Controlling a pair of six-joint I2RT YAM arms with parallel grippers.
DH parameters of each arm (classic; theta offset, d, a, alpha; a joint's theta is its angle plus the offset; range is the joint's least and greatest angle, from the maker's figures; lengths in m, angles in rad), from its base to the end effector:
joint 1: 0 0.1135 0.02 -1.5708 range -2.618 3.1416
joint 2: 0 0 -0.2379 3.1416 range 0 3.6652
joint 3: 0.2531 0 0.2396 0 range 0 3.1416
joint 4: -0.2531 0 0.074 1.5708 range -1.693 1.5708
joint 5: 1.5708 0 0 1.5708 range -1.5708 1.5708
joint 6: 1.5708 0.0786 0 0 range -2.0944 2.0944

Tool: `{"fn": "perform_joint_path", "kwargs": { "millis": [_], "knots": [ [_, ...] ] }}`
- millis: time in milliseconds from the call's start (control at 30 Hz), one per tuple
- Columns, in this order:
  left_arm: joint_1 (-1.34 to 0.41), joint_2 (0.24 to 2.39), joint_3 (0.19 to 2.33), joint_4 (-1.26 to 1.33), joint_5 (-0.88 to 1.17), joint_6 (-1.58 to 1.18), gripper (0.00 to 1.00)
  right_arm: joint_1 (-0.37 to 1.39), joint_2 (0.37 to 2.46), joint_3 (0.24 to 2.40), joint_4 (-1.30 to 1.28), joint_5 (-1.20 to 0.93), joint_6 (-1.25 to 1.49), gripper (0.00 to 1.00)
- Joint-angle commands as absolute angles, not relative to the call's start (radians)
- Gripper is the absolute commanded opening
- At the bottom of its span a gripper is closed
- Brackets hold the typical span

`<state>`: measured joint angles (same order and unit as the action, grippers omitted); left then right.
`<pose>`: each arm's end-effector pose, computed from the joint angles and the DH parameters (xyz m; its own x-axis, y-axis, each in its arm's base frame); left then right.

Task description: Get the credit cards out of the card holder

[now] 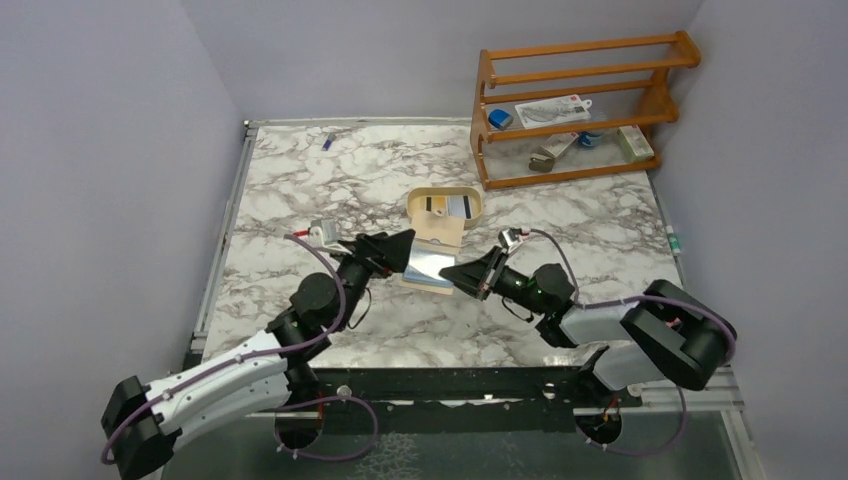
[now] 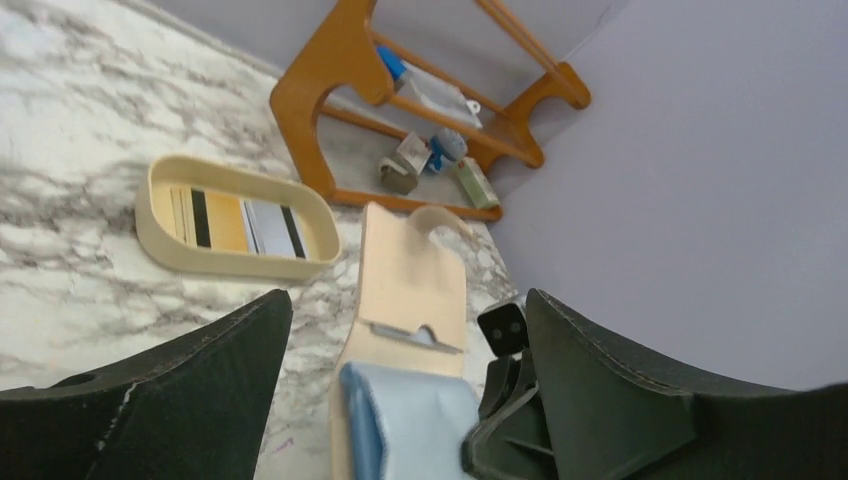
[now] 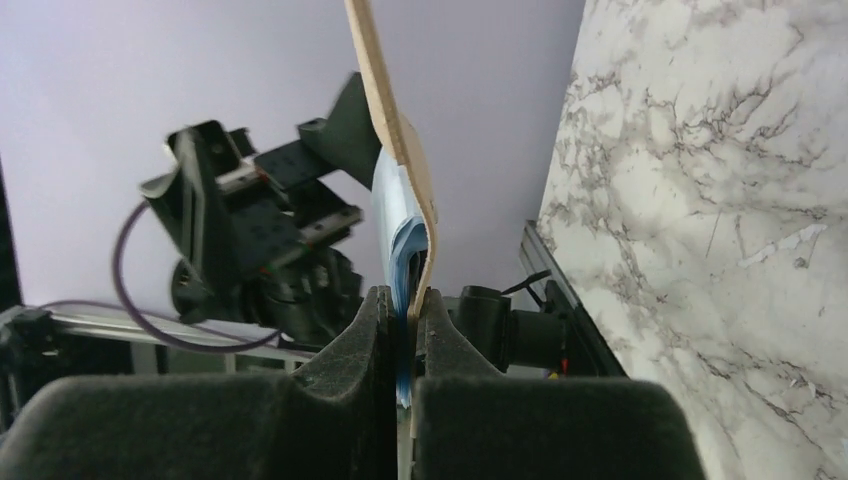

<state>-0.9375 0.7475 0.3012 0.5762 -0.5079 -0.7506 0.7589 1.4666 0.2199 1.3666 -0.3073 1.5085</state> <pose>0.1623 -0.1564 0.2477 -0.2297 -0.6942 -0.6822 0.3587 0.5912 -0.7224 0.1823 0.2057 0.1671 -0.8667 0.4891 -0.0979 -0.1410 -0.0520 0.9886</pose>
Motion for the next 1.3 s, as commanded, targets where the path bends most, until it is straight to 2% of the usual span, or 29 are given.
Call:
{"fn": "perform_joint_path", "kwargs": {
  "millis": [0, 100, 167, 333, 467, 833, 1267],
  "knots": [
    [-0.931, 0.666, 0.524, 0.027, -0.589, -0.585, 0.91, 0.753, 1.330, 0.283, 1.006, -0.336, 1.321, 0.01],
    [-0.914, 0.782, 0.690, -0.187, -0.567, -0.821, 0.97, 0.753, 1.323, 0.334, 0.881, -0.336, 1.250, 0.01],
    [-0.899, 0.850, 0.728, -0.202, -0.474, -1.003, 0.99, 0.753, 1.327, 0.355, 0.845, -0.322, 1.216, 0.01],
    [-0.891, 0.940, 0.645, -0.045, -0.331, -1.349, 0.99, 0.753, 1.329, 0.350, 0.845, -0.231, 1.176, 0.01],
    [-0.888, 0.922, 0.508, 0.149, -0.357, -1.513, 0.99, 0.753, 1.342, 0.328, 0.928, -0.148, 1.201, 0.01],
    [-0.888, 0.907, 0.289, 0.510, -0.485, -1.671, 0.99, 0.754, 1.542, 0.351, 1.246, -0.206, 1.316, 0.01],
    [-0.855, 0.968, 0.349, 0.528, -0.519, -1.657, 0.99, 0.765, 1.598, 0.368, 1.265, -0.240, 1.294, 0.01]
  ]
}}
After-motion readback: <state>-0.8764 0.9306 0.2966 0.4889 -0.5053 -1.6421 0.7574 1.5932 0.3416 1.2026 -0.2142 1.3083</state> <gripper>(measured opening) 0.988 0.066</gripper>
